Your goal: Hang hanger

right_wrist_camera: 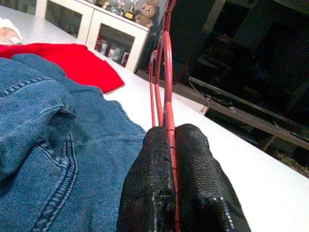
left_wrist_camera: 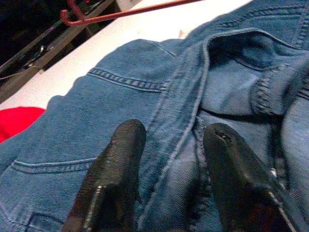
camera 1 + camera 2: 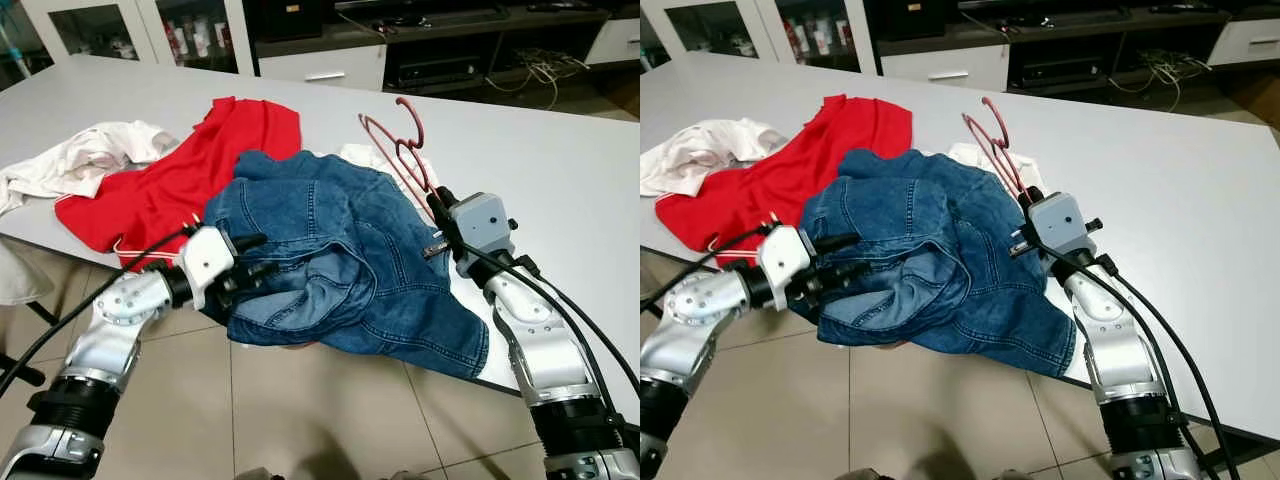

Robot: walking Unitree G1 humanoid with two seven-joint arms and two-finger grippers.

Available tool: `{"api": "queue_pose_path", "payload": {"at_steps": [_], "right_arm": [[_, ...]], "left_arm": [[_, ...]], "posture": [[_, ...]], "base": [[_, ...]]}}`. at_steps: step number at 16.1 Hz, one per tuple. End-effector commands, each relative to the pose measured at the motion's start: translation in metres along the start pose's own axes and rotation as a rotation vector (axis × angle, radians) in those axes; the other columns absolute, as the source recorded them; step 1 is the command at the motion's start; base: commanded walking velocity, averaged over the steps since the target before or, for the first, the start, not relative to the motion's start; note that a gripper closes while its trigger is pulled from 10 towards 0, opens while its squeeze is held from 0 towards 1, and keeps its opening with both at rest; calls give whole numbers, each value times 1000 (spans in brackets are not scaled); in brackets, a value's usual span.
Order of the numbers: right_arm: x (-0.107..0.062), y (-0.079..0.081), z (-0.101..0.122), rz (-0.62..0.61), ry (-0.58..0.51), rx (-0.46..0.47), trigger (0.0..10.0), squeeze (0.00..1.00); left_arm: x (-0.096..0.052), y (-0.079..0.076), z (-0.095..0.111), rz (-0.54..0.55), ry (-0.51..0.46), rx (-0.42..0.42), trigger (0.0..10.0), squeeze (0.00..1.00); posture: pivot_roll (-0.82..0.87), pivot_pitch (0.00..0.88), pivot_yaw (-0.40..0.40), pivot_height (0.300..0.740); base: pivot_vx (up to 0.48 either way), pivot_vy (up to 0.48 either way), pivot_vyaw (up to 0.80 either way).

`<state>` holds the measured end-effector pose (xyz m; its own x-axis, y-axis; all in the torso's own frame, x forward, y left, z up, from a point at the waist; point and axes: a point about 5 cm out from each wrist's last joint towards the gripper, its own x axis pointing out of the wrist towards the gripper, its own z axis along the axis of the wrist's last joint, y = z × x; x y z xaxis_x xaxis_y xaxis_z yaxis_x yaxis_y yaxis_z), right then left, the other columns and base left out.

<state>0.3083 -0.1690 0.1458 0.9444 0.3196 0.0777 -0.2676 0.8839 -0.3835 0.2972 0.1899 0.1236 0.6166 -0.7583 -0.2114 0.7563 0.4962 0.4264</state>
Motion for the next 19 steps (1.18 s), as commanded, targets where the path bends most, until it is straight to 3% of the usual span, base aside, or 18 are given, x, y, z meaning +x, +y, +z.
{"api": "queue_pose_path", "payload": {"at_steps": [1, 3, 4, 7, 11, 16, 17, 18, 19], "right_arm": [[2, 0, 8, 7, -30, 8, 10000, 0], [3, 0, 10, 21, -42, 8, 10000, 0], [3, 1, 12, 31, -52, 11, 10000, 0], [5, 3, 16, 54, -71, 15, 10000, 0], [5, 4, 19, 64, -84, 22, 10000, 0], [1, 4, 18, 58, -83, 27, 10000, 0], [1, 4, 18, 56, -82, 28, 10000, 0], [1, 3, 18, 54, -81, 29, 10000, 0], [0, 4, 18, 54, -82, 30, 10000, 0]], "left_arm": [[-5, -1, -6, -24, 44, 24, 10000, 1000], [-7, 2, -11, -12, 86, 71, 10000, 1000], [-9, 7, -16, 1, 123, 108, 10000, 0], [-10, 12, -21, -22, 174, 140, 10000, 0], [3, 23, -26, 72, 230, 215, 10000, 0], [9, 23, -35, 69, 324, 227, 10000, 0], [10, 21, -39, 55, 351, 223, 2980, 0], [10, 20, -42, 47, 374, 220, 0, 0], [11, 18, -44, 36, 381, 199, 0, 0]], "posture": [[-100, 0, 73, 740], [-97, 0, 70, 740], [-96, 0, 67, 740], [-93, 0, 62, 740], [-101, 0, 68, 740], [-113, 0, 76, 740], [-113, 0, 76, 740], [-113, 0, 76, 740], [-113, 0, 73, 740]], "base": [[0, 0, 0], [0, 0, 0], [0, 0, 0], [0, 0, 0], [0, 0, 0], [0, 0, 0], [0, 0, 0], [0, 0, 0], [0, 0, 0]]}}
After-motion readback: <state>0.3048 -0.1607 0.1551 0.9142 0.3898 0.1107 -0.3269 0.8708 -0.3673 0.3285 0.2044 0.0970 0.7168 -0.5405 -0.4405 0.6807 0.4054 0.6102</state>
